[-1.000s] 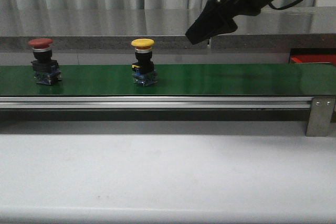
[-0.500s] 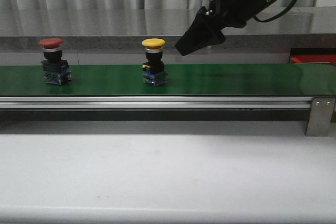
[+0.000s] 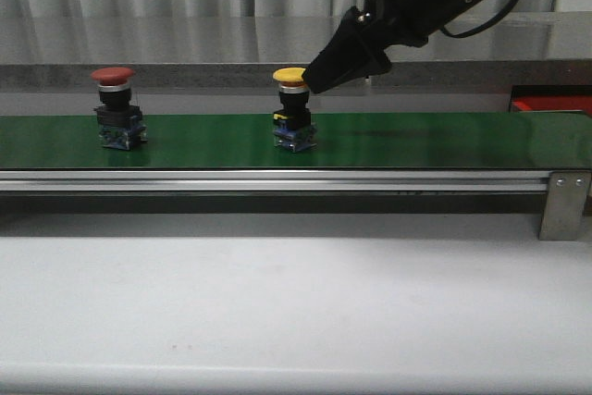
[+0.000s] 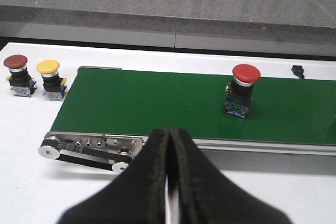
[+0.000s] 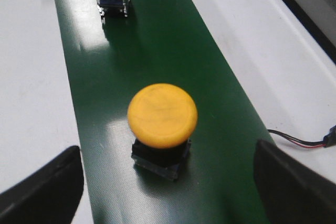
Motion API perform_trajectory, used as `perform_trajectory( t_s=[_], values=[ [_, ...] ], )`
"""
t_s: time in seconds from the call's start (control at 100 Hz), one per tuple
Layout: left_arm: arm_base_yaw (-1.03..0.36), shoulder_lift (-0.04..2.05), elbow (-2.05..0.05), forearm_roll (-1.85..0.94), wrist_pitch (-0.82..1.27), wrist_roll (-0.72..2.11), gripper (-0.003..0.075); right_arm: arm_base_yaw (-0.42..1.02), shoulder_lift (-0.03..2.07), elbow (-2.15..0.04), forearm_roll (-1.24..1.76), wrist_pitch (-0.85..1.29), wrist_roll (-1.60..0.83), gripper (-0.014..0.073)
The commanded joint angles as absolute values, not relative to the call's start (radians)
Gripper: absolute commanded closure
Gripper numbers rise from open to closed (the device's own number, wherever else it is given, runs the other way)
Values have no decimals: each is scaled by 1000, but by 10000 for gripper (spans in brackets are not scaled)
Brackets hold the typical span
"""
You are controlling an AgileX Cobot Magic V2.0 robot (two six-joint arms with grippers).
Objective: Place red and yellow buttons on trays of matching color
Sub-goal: 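Lower the right gripper onto the yellow button on the belt and grasp it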
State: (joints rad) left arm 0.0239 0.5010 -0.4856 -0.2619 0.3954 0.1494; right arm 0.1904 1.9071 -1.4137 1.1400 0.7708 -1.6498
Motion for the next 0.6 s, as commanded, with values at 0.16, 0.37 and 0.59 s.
perform_trajectory(
  t_s=[0.16,0.37,0.59],
  values=[
    [16,503,-511,-279,323,151,741,191,1888,-1449,1212,799,-1677,-53],
    [16,503,-511,-279,323,151,741,191,1896,-1449,1254,799,-1711,-52],
    [16,503,-511,-279,323,151,741,191,1896,-1449,1254,785,-1713,-17]
  ],
)
